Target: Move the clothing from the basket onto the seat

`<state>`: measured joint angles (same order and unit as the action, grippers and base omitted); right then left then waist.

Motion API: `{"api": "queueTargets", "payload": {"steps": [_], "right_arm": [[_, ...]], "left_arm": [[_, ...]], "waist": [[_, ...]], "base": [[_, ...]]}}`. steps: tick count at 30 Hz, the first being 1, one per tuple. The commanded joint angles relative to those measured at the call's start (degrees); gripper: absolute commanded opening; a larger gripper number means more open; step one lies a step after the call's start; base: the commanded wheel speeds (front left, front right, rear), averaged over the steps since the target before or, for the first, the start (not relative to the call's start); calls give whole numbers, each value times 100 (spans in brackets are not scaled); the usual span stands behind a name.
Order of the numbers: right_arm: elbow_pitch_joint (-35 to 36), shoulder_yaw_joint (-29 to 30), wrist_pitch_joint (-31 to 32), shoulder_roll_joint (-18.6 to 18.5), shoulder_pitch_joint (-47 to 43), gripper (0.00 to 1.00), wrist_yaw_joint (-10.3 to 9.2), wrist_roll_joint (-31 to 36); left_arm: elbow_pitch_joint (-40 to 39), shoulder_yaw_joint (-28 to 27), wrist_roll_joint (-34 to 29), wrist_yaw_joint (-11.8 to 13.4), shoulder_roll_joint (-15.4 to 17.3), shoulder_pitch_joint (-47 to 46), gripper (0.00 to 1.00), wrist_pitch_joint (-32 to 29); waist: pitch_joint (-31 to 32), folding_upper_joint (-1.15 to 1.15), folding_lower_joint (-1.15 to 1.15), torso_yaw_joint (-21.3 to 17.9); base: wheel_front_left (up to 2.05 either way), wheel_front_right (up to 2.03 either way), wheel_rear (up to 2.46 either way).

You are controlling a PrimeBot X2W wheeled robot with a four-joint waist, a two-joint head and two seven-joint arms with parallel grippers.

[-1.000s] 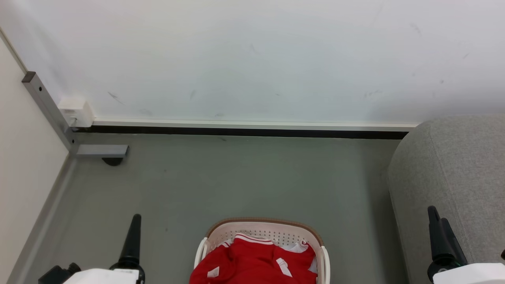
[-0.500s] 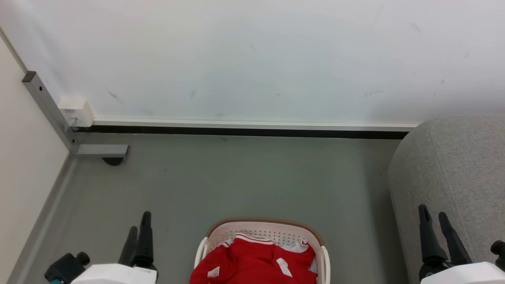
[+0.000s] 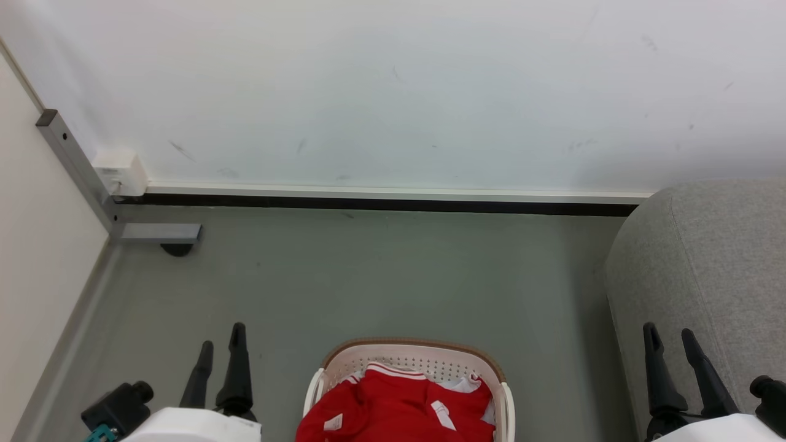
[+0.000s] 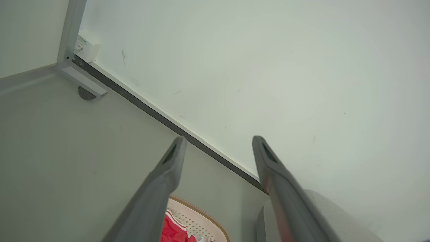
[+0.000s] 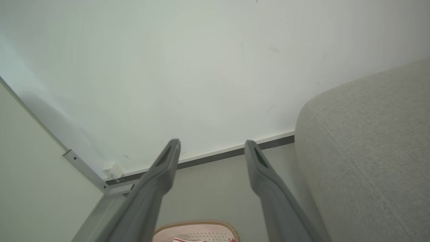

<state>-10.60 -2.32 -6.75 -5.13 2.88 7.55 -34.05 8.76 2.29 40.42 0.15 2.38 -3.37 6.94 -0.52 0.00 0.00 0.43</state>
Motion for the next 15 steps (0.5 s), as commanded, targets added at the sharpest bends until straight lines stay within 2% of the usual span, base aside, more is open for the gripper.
{"api": "queueTargets", "payload": {"steps": [1,15], "right_arm": [[46,-9,-67,-46,5,100,-6,157],[14,-29,-276,16,-23,100,-7,862]], "left_arm": [[-88,4,-167,27,47,-4,100,43],[-191,70,-1341,102,54,51,100,257]], "waist": [[-1,0,0,0],[-10,0,0,8]], "base": [[0,0,0],[0,0,0]]}}
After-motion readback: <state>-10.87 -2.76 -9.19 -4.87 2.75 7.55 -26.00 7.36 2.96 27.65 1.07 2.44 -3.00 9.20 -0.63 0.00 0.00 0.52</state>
